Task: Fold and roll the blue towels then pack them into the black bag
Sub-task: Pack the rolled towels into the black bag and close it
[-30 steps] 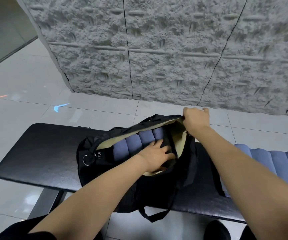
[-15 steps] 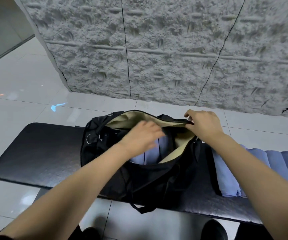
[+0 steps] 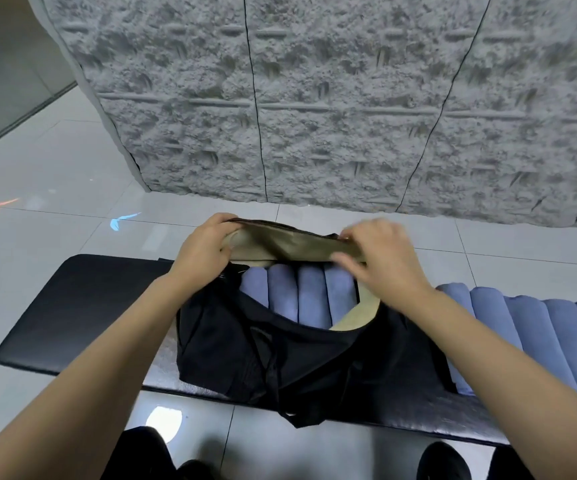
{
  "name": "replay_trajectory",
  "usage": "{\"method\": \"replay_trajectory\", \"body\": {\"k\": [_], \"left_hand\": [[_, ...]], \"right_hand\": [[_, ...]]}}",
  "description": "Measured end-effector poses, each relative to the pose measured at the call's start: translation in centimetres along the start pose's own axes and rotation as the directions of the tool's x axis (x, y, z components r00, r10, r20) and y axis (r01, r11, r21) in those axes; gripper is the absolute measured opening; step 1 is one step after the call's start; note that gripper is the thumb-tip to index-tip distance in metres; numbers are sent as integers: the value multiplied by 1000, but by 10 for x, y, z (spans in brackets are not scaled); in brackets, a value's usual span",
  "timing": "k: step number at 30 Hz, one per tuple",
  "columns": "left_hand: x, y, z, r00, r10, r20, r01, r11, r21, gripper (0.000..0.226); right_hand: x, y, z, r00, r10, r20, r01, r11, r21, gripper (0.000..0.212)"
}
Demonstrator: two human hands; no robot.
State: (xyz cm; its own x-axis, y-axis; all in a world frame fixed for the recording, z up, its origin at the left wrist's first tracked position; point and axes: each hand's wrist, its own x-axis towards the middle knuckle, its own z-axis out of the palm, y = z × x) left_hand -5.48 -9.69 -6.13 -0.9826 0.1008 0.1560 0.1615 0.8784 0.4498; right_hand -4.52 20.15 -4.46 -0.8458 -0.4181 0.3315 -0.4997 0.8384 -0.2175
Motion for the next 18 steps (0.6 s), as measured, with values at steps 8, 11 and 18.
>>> {"method": "replay_trajectory", "body": {"k": [8, 11, 18], "left_hand": [[-21, 14, -3, 979, -111, 174, 134, 983, -129, 88], [-26, 28, -7, 968, -90, 235, 131, 977, -166, 94], [-40, 49, 6, 955, 8, 296, 70, 965, -253, 99]], "right_hand": [[-66, -31, -6, 664, -166, 729, 351, 930, -108, 32], [-78, -12, -17, 776, -298, 556, 466, 864, -188, 30], [-93, -21, -62, 779, -208, 592, 348, 928, -133, 44]]}}
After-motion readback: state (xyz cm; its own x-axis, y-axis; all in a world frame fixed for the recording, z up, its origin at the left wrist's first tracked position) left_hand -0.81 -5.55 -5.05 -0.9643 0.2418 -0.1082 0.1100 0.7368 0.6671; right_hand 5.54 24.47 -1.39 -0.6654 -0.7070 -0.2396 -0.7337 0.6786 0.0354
